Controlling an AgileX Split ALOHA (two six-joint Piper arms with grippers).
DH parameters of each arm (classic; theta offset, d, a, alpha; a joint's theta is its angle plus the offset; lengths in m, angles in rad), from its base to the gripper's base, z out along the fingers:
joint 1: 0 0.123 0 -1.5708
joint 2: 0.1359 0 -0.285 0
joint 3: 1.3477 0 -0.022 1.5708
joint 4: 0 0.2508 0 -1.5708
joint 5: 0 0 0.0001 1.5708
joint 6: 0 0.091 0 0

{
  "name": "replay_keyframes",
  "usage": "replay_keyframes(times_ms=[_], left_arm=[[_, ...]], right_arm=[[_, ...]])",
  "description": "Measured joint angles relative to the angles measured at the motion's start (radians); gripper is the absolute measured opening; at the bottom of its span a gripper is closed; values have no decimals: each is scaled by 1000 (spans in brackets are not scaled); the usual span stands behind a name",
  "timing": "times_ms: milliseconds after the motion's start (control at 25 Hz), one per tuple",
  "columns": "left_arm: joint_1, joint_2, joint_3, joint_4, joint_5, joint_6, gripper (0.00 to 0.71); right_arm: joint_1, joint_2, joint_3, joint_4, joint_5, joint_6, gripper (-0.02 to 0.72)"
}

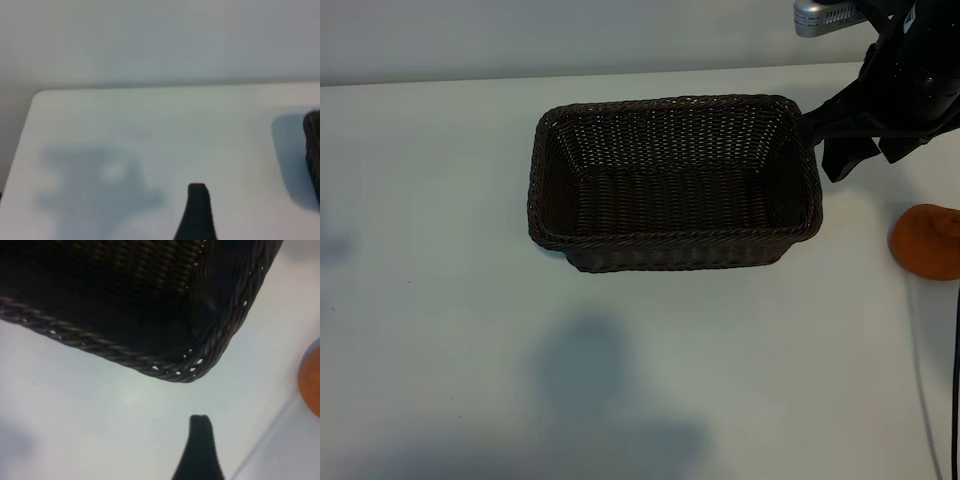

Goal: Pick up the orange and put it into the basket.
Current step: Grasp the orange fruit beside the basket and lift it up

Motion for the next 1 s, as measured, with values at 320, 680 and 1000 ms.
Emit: replay_keyframes(times_ms=[320,680,1000], left_arm=[[0,-341,287,-3,-5,1,596],[-80,-638,457,-17,51,4,596],[-115,-714,581,-5,88,-7,596]], right_arm=[[0,0,0,0,0,0,547],[0,0,0,0,0,0,547],[0,0,0,0,0,0,547]])
